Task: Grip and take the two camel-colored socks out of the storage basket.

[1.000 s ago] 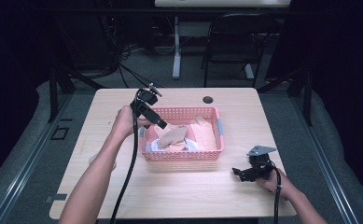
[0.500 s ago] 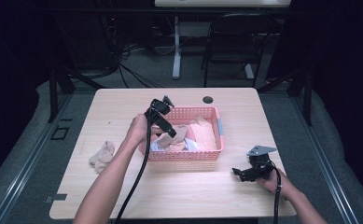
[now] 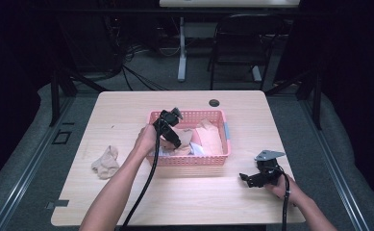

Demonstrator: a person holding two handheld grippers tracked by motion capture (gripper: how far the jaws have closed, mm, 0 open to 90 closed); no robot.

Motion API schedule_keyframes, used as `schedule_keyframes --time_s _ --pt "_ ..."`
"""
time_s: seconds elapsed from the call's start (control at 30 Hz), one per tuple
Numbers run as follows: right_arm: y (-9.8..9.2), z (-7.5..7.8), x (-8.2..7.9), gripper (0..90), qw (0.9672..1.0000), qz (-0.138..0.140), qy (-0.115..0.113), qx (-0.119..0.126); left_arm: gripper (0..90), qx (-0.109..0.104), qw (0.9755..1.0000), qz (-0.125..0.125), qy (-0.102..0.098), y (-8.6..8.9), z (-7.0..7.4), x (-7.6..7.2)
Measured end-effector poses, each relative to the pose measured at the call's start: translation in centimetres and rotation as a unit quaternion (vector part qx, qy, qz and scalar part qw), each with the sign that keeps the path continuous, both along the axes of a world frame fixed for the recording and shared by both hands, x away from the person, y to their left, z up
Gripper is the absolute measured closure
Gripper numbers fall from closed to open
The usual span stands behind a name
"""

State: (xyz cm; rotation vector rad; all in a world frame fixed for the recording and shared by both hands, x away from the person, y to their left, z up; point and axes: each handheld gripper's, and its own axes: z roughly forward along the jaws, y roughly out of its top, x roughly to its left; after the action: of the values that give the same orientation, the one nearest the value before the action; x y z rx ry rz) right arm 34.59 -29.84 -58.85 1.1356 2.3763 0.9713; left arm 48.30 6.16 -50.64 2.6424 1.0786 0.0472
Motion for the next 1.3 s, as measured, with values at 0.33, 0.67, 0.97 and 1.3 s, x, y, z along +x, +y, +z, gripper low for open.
schedule_keyframes --time_s 0.33,0.67,0.97,1.3 --pt "0.0 0.0 0.0 0.0 1.0000 0.000 0.000 0.000 56.1 0.018 0.9996 0.020 0.012 -0.4 -1.4 0.2" --pt "0.0 0.0 0.0 0.0 1.0000 0.001 -0.001 0.000 79.5 -0.007 0.9997 0.021 -0.002 0.5 -0.6 0.1" --pt "0.0 0.0 0.0 0.0 1.0000 0.001 -0.001 0.000 81.5 -0.025 0.9992 0.010 -0.030 1.9 2.7 -0.6" --pt "0.0 0.0 0.0 0.0 1.0000 0.001 0.000 0.000 81.9 -0.034 0.9982 0.002 -0.049 2.9 5.4 -1.1"
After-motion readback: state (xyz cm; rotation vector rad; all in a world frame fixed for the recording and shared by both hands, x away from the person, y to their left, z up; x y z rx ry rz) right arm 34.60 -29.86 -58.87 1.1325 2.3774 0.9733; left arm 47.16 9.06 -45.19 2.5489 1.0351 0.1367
